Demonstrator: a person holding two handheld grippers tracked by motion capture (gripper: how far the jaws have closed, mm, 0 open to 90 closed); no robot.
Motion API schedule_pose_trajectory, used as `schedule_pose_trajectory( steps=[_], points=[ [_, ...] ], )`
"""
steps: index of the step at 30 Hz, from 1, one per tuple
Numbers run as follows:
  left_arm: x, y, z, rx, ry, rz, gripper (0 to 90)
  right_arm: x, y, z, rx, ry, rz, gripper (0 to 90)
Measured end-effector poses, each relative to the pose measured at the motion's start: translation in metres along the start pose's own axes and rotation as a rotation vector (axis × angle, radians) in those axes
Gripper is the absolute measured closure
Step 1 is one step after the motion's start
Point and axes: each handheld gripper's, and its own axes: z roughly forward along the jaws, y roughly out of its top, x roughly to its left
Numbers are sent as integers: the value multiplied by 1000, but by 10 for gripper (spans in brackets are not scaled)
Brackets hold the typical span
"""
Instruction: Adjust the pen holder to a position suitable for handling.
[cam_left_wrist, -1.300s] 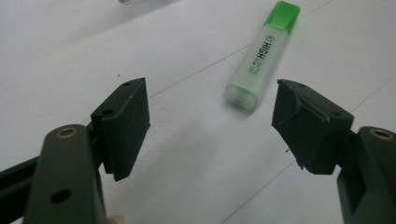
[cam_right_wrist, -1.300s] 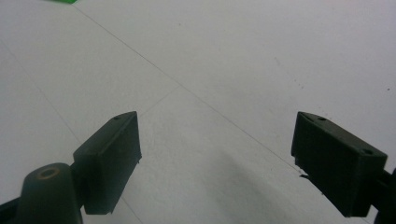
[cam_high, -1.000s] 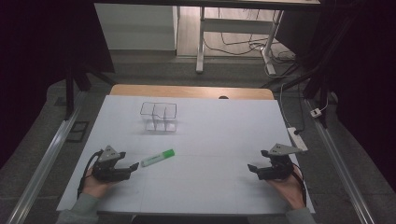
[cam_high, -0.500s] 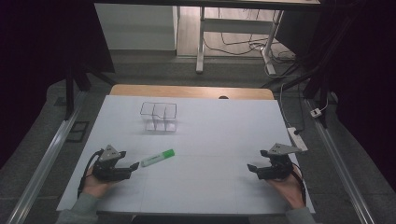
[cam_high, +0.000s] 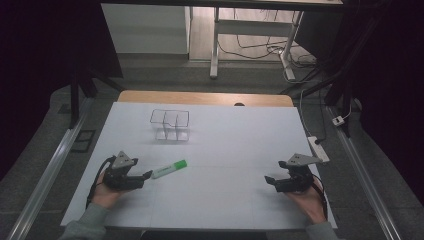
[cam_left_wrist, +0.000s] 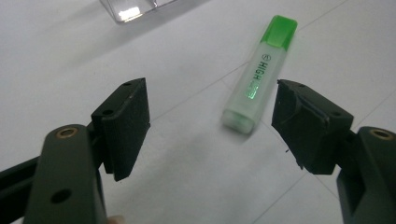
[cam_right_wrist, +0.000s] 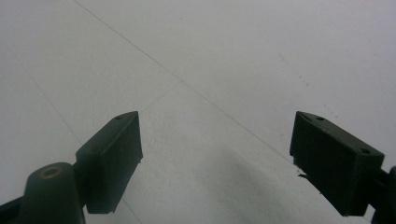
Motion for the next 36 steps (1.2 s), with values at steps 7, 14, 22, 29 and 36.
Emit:
schedule_pose_trajectory(
  steps=[7, 14, 22, 29, 36],
  points=[
    [6, 17, 6, 0, 18, -6, 280, 1, 0, 3, 20, -1, -10, 167],
    [10, 25, 9, 3, 12, -3, 280, 1, 0, 4, 23, 0, -11, 168],
    [19, 36, 13, 13, 21, -19, 282, 1, -1, 5, 33, 0, -7, 173],
    [26, 47, 18, 22, 24, -28, 283, 1, -1, 6, 38, 0, -8, 172],
    [39, 56, 24, 22, 33, -54, 289, 1, -1, 6, 38, 0, -5, 172]
  ],
)
